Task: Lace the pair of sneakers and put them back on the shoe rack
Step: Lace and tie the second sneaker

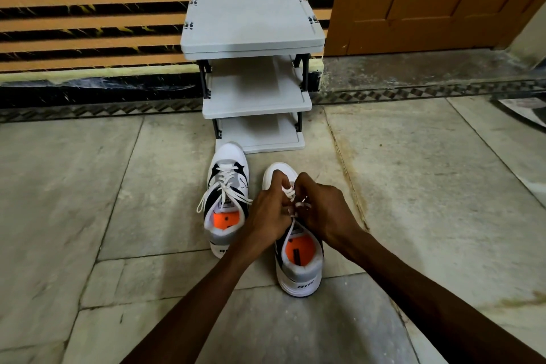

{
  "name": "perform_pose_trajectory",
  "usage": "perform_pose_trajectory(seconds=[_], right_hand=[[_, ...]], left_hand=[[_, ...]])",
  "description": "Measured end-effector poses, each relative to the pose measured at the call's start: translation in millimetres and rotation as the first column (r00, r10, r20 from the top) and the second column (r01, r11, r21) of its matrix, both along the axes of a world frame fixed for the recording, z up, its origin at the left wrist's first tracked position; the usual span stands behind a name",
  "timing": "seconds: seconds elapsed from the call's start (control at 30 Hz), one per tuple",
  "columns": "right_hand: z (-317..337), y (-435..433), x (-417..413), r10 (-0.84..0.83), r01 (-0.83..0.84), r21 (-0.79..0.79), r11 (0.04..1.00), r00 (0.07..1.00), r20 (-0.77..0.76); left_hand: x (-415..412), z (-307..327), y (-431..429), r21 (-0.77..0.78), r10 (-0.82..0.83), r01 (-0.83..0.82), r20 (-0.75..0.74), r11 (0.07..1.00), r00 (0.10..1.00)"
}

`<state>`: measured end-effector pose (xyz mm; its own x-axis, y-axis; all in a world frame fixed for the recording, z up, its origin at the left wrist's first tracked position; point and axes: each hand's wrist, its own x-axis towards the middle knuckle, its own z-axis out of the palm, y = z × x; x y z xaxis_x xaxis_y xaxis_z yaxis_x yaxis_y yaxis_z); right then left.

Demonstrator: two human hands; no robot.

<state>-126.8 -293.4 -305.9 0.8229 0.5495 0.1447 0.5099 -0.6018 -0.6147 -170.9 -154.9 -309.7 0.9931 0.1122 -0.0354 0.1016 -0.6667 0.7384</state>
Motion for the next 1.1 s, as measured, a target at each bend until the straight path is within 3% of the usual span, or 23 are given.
perform_pose_trajectory(seconds=[0.2,0.3,0.37,0.53,0.67,0.9,1.0,1.1], right_hand=[[-7.1,2.8,-4.1,0.043,-0.024,-0.084,0.996,0.971,0.236],[-9.4,1.8,-7.2,0.043,-0.032,-0.041,0.999,0.956,0.290],[-9.6,1.4,-10.4,0.040,-0.037,-0.016,0.999,0.945,0.324],[-8.5,0.7,-14.8,0.006,-0.017,0.028,0.999,0.944,0.329],[-7.9,-1.9,-16.7,-0.043,0.030,0.056,0.998,0.969,0.243],[-8.1,-6.2,-19.3,-0.165,0.158,0.049,0.986,0.964,0.209],[-3.0,-9.1,-20.3,-0.212,0.205,0.054,0.977,0.955,0.209],[-5.4,-19.0,-26.0,-0.246,0.249,-0.013,0.968,0.964,0.103]], left_hand=[[6.9,-0.9,9.2,-0.183,0.097,-0.114,-0.101,0.976,0.990],[16.9,6.1,9.9,-0.368,0.106,-0.216,-0.296,0.904,0.949],[23.3,6.4,9.6,-0.414,0.057,-0.237,-0.402,0.879,0.914],[32.4,12.6,17.7,-0.397,-0.066,-0.157,-0.494,0.904,0.867],[32.8,18.1,22.3,-0.498,-0.027,-0.254,-0.490,0.829,0.871],[28.2,11.4,17.1,-0.310,0.171,-0.292,-0.365,0.905,0.915],[27.0,7.7,17.7,-0.013,0.220,-0.226,-0.189,0.974,0.957],[26.0,7.5,20.8,0.247,0.266,-0.238,-0.086,0.939,0.960]])
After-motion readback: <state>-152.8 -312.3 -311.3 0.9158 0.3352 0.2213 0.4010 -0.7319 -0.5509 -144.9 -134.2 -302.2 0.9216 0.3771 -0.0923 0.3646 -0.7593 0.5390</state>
